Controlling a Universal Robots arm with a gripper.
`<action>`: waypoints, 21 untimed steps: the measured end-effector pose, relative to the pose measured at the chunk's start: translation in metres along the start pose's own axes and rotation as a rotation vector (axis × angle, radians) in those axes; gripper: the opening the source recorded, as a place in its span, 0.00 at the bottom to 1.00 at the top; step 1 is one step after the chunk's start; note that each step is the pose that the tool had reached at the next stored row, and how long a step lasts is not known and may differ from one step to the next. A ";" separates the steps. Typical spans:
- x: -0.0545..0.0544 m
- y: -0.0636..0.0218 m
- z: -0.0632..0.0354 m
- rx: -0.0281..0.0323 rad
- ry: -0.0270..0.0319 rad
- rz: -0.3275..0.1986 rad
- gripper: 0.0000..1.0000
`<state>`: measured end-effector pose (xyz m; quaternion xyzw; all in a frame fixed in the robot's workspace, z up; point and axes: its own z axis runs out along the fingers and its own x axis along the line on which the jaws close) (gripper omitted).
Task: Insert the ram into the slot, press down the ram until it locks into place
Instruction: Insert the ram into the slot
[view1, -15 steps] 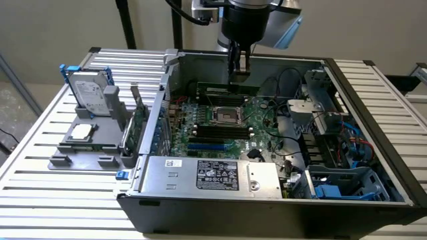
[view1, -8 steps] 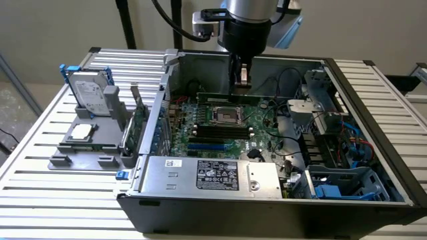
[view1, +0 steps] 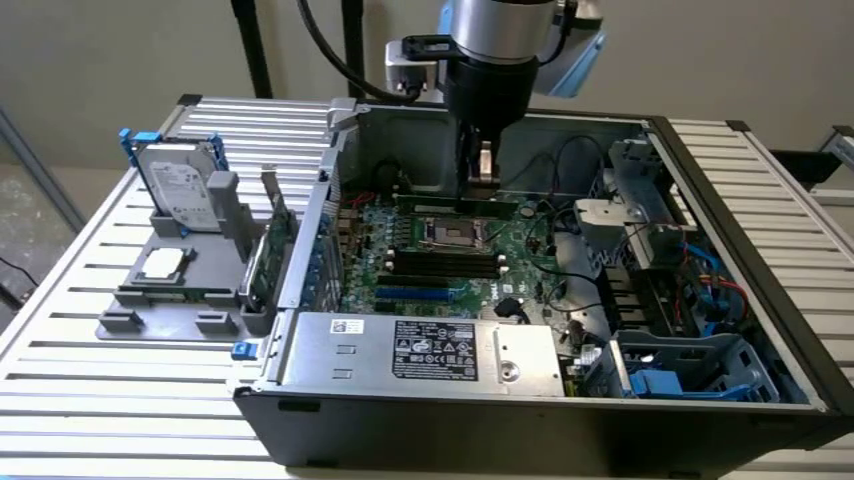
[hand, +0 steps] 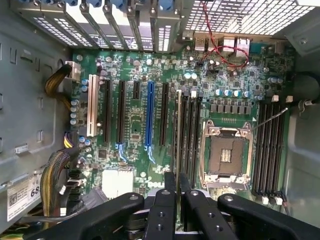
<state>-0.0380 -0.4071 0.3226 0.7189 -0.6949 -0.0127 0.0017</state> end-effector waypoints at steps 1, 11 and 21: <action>-0.002 -0.0001 0.0019 0.0007 0.0000 -0.002 0.14; -0.009 -0.0007 0.0201 0.0046 0.0002 -0.011 0.14; -0.009 -0.0011 0.0383 0.0081 0.0003 -0.009 0.14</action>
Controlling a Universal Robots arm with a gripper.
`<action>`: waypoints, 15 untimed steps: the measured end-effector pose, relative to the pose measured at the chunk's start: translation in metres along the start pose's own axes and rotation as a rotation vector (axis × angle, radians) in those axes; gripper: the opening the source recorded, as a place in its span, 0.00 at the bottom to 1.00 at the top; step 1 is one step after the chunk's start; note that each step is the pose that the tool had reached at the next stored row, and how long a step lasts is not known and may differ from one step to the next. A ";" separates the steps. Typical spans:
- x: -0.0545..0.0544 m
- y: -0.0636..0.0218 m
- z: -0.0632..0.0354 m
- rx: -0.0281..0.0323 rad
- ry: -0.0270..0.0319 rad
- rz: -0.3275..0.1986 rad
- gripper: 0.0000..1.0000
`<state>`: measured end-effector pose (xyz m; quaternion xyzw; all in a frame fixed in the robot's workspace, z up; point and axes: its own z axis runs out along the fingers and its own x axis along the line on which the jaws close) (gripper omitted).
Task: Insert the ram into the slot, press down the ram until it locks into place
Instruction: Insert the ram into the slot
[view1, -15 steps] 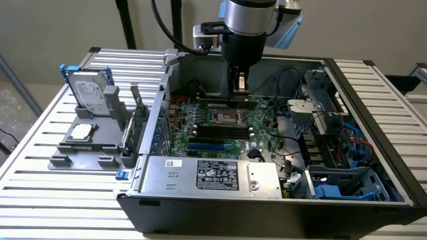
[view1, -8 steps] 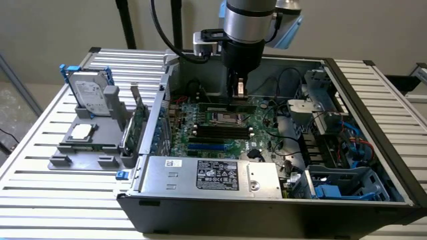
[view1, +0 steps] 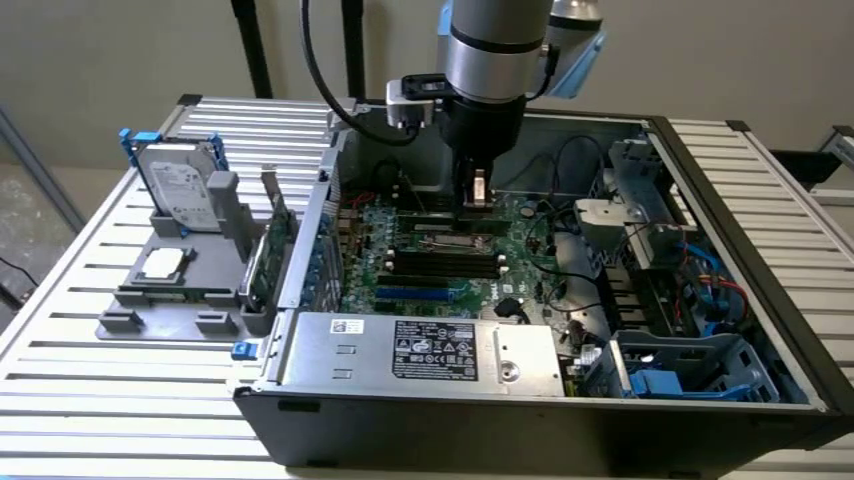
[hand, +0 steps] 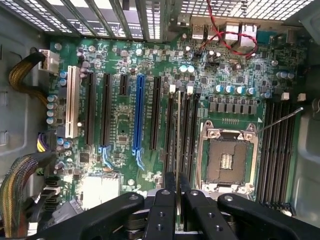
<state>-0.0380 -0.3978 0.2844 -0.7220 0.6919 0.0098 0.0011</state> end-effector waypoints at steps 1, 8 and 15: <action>0.000 0.0000 0.0019 0.0009 0.0000 0.000 0.14; 0.000 0.0000 0.0146 0.0062 0.0004 0.001 0.14; 0.001 0.0028 0.0272 0.0180 0.0008 0.013 0.14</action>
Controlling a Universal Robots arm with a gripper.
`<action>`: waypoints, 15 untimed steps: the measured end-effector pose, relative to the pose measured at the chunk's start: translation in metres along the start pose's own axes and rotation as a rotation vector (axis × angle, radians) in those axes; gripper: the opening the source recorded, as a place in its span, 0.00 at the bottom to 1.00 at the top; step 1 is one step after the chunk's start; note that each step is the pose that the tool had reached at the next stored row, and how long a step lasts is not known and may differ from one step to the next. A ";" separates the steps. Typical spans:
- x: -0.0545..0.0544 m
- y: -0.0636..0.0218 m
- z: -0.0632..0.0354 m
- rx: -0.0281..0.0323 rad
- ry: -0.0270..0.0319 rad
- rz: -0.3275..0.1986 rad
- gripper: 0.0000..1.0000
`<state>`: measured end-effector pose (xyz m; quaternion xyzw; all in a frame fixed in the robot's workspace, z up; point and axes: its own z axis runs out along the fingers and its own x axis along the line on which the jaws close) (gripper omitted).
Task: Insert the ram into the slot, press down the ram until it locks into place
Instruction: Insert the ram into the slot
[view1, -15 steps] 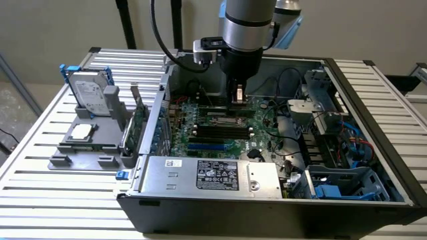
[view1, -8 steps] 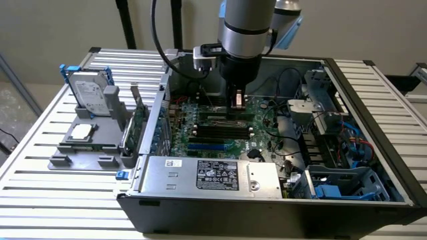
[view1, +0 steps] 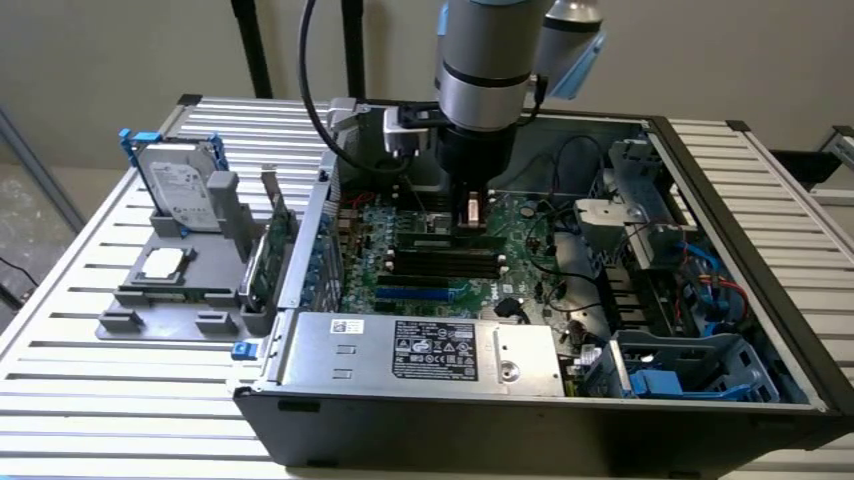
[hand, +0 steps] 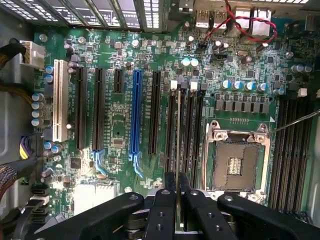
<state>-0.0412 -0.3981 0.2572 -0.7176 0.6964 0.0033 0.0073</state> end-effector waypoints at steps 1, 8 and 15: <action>0.000 0.0005 0.0017 0.0030 -0.0001 0.002 0.14; 0.000 0.0058 0.0095 0.0298 0.0084 0.012 0.14; 0.000 0.0061 0.0129 0.0291 0.0282 0.013 0.14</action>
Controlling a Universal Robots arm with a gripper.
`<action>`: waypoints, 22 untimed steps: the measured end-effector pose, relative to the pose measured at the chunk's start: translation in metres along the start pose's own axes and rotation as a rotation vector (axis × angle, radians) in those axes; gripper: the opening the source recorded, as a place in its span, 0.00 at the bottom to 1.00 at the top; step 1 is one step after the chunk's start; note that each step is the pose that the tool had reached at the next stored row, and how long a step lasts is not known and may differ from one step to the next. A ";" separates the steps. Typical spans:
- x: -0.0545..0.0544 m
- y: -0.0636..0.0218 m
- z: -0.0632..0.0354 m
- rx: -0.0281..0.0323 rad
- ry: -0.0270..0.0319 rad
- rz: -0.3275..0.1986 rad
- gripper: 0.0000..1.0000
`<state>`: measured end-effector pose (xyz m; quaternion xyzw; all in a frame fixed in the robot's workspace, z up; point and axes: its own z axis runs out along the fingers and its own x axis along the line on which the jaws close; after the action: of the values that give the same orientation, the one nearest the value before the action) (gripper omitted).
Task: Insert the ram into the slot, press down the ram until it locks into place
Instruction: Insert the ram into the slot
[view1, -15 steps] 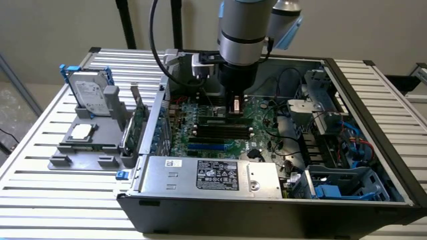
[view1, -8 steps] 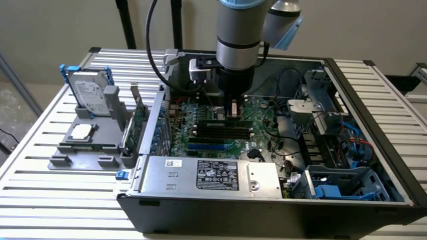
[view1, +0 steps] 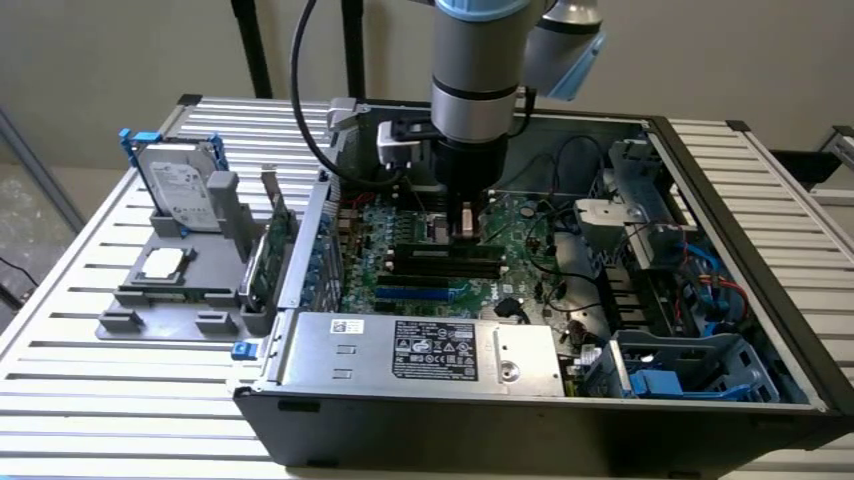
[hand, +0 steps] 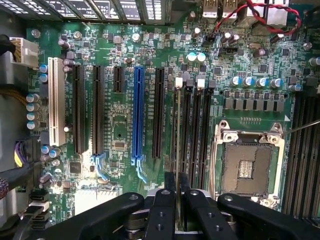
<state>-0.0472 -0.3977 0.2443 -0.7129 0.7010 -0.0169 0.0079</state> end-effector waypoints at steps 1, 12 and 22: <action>0.000 0.0003 0.0005 -0.0002 0.0022 0.003 0.14; -0.008 0.0011 0.0046 -0.0024 0.0185 0.020 0.14; -0.010 0.0013 0.0112 -0.0038 0.0396 0.031 0.14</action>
<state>-0.0483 -0.3882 0.2329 -0.7014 0.7121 -0.0296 -0.0071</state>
